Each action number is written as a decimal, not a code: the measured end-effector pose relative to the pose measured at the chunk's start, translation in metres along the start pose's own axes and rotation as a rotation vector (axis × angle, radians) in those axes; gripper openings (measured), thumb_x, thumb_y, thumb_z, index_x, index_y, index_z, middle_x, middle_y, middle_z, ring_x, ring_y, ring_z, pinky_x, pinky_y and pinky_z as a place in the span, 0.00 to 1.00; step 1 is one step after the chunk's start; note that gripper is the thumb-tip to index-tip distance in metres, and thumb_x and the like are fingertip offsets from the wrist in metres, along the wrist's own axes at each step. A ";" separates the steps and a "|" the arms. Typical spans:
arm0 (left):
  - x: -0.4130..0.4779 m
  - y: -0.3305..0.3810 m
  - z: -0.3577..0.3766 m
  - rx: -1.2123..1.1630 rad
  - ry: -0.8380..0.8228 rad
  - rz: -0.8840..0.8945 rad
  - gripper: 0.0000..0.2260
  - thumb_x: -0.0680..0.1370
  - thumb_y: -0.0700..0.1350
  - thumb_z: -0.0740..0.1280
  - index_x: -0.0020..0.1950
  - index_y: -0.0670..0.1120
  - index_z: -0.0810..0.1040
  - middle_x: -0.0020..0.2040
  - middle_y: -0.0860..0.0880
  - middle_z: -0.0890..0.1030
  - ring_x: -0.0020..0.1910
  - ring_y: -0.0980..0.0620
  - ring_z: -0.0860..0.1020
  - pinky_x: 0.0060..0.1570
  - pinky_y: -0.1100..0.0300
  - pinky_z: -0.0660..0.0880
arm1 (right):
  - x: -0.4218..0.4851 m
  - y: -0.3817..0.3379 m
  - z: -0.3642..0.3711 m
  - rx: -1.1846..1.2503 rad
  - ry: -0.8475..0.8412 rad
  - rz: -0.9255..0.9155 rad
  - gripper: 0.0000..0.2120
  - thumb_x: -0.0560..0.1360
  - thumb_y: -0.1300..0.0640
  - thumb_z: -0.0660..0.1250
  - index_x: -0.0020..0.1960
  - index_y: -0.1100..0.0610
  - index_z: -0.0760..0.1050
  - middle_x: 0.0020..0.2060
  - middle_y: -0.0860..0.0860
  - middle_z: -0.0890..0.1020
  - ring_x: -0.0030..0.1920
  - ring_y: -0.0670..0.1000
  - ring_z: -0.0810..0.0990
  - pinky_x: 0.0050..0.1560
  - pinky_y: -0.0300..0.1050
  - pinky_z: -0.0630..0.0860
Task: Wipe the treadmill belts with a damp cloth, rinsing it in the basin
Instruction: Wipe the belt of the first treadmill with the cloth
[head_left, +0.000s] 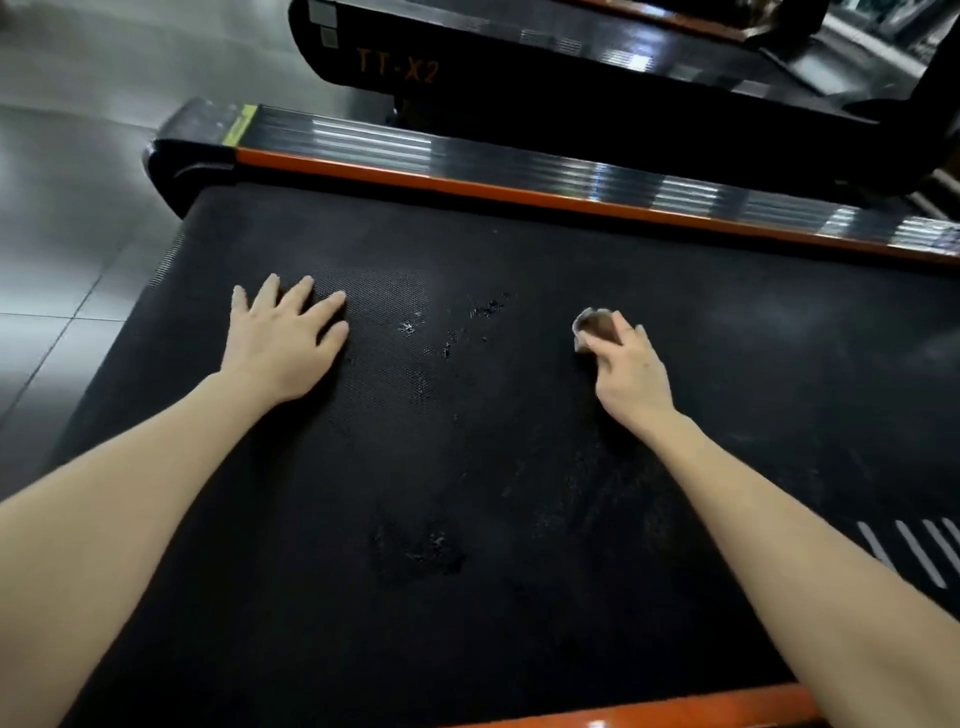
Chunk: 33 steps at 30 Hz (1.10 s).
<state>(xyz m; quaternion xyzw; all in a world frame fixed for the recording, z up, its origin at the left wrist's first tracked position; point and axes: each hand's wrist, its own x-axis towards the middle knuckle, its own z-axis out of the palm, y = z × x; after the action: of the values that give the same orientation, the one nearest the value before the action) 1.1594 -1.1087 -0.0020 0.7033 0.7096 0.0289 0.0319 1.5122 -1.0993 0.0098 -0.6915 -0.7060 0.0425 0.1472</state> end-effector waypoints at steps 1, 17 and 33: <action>0.002 -0.002 0.003 0.000 0.005 -0.008 0.24 0.80 0.60 0.45 0.77 0.58 0.54 0.78 0.48 0.54 0.76 0.41 0.49 0.72 0.38 0.44 | 0.007 -0.002 0.003 -0.023 -0.004 0.061 0.21 0.78 0.63 0.56 0.67 0.49 0.73 0.75 0.57 0.58 0.73 0.66 0.54 0.70 0.64 0.56; 0.003 -0.005 0.012 -0.023 0.048 0.015 0.24 0.80 0.60 0.47 0.77 0.58 0.55 0.78 0.47 0.55 0.76 0.41 0.48 0.71 0.38 0.42 | -0.028 -0.034 0.000 -0.019 -0.065 -0.151 0.23 0.75 0.63 0.52 0.61 0.48 0.78 0.71 0.59 0.66 0.70 0.67 0.63 0.65 0.72 0.59; -0.045 0.033 -0.003 -0.137 0.090 0.037 0.25 0.79 0.57 0.51 0.74 0.51 0.66 0.75 0.43 0.63 0.74 0.36 0.58 0.70 0.33 0.49 | -0.166 -0.059 -0.004 -0.012 -0.197 -0.300 0.27 0.67 0.59 0.51 0.58 0.46 0.79 0.68 0.57 0.72 0.67 0.65 0.70 0.61 0.68 0.65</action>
<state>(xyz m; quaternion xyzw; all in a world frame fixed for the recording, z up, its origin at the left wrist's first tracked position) 1.1920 -1.1532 0.0044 0.7104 0.6936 0.1096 0.0475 1.4564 -1.2666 0.0045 -0.5718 -0.8124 0.0831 0.0779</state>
